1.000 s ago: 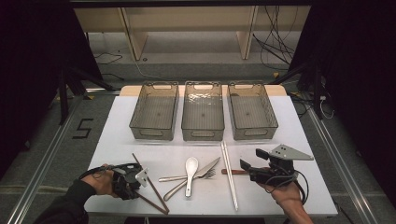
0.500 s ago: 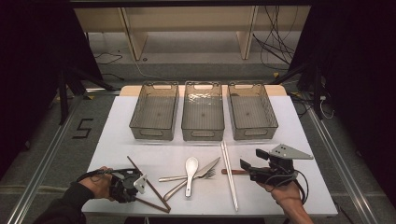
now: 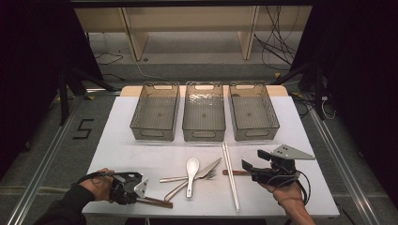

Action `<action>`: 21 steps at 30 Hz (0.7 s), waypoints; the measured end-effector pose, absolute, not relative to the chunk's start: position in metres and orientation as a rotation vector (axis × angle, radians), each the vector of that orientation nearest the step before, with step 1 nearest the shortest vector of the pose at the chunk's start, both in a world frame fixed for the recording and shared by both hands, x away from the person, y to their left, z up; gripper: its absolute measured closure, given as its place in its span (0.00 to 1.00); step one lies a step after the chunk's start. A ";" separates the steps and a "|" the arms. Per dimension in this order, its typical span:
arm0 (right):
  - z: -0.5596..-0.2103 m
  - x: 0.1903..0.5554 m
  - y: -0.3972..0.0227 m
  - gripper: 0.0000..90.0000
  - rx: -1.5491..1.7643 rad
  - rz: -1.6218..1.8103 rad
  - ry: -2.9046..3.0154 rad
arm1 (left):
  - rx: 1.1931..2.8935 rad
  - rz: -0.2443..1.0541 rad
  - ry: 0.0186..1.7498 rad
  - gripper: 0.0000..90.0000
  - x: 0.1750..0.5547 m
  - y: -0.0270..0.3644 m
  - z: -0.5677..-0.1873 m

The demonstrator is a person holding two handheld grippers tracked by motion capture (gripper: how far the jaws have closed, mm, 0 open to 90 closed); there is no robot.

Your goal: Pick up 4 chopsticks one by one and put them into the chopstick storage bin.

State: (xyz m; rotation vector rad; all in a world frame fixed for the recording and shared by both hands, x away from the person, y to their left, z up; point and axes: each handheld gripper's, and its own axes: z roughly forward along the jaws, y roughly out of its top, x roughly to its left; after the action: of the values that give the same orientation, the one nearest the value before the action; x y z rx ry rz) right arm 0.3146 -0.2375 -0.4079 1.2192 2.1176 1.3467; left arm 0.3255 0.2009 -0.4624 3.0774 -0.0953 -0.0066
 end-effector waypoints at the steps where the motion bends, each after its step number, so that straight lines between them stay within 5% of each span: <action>1: -0.408 0.315 -0.237 0.31 1.219 1.347 2.118 | 3.073 -0.008 -0.091 0.91 0.325 0.201 -0.462; 21: -0.409 0.316 -0.237 0.31 1.221 1.339 2.129 | 3.041 -0.083 -0.134 0.93 0.321 0.200 -0.462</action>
State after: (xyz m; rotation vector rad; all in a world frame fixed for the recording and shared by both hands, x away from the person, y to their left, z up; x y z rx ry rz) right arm 0.3155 -0.2368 -0.4086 1.2210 2.1290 1.3393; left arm 0.3206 0.2004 -0.4619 3.0412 -0.1339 -0.0826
